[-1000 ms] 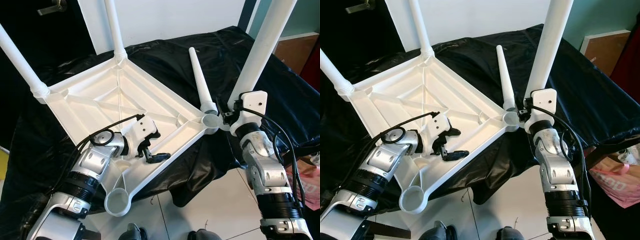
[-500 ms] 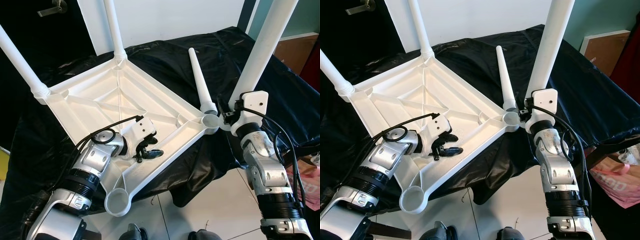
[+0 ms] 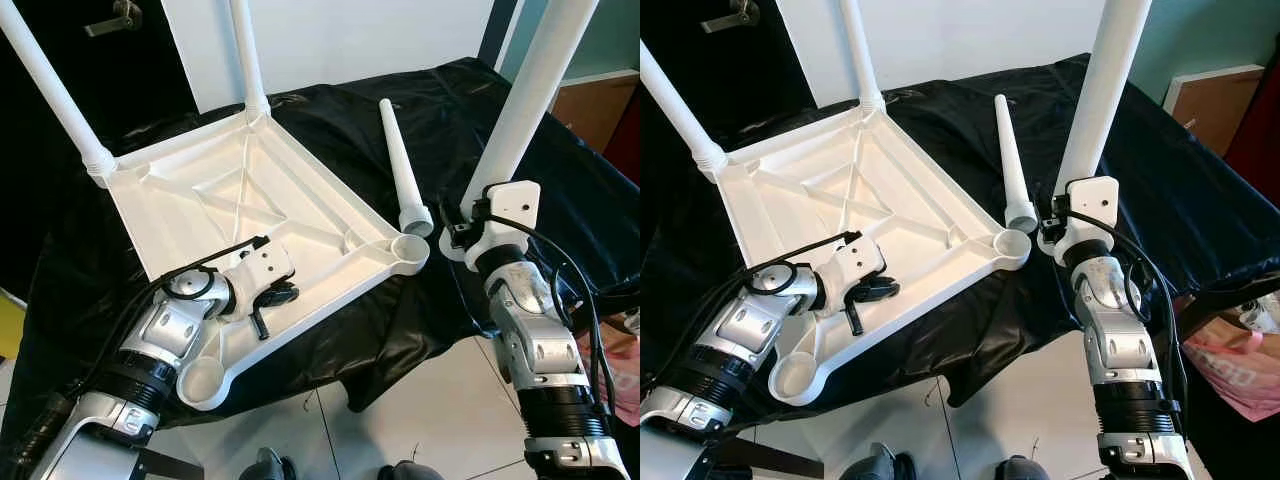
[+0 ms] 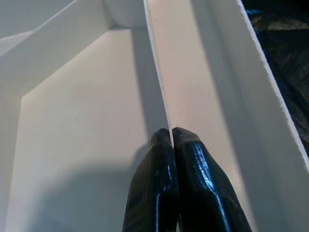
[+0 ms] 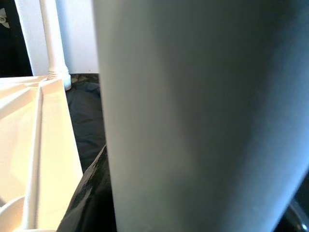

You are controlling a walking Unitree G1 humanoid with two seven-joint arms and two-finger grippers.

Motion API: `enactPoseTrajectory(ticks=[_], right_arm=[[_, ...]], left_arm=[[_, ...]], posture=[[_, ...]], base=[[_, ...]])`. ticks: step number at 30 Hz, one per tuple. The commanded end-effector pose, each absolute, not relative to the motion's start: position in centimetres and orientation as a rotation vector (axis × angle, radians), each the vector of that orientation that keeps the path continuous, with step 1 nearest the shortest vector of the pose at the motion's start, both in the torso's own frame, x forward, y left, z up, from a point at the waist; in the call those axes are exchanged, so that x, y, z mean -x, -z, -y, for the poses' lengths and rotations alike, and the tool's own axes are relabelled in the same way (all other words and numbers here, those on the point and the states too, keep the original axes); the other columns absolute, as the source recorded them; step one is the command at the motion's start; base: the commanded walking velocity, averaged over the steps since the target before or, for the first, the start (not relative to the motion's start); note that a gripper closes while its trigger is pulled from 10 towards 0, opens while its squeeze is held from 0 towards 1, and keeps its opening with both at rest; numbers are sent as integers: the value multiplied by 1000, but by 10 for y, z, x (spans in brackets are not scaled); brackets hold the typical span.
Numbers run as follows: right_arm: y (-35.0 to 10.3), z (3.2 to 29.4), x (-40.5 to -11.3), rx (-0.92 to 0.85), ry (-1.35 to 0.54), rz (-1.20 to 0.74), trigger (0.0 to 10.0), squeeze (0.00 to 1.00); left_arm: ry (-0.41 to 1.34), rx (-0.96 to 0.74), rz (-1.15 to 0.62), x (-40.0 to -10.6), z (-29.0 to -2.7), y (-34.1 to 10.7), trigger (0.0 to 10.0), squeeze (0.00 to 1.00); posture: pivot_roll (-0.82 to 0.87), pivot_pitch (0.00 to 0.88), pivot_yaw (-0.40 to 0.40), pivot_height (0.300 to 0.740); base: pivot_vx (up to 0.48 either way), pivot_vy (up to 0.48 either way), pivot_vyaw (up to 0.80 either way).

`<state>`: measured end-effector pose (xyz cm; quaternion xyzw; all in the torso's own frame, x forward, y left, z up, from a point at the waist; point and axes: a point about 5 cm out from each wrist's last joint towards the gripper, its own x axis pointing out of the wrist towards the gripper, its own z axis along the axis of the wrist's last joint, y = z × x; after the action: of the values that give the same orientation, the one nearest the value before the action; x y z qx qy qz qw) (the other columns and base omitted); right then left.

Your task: Building children table

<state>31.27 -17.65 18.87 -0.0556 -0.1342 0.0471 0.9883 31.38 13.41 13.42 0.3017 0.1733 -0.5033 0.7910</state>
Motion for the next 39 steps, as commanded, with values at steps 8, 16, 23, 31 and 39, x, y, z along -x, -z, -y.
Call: enactPoseTrajectory(ticks=[8,16,23,31,39], right_arm=[[-193,177,-312,107,-92,294,10000,0],[-193,176,-313,106,-107,287,10000,0],[-190,164,-316,84,-173,257,10000,0],[-187,148,-322,108,-246,265,10000,0],[-178,130,-330,86,-319,245,10000,0]], left_arm=[[1151,-722,-471,-299,-165,-130,157,0],[1178,-697,-495,-292,-178,-136,10000,1000],[1210,-627,-291,-295,-162,-160,10000,0],[1073,-543,15,-307,-131,-187,10000,0],[1005,-372,111,-306,-114,-196,10000,0]], posture=[[-121,70,44,740],[-117,72,38,740],[-105,59,30,740],[-101,58,31,740],[-83,53,24,740]], base=[[0,0,0],[0,0,0],[0,0,0],[0,0,0],[0,0,0]])
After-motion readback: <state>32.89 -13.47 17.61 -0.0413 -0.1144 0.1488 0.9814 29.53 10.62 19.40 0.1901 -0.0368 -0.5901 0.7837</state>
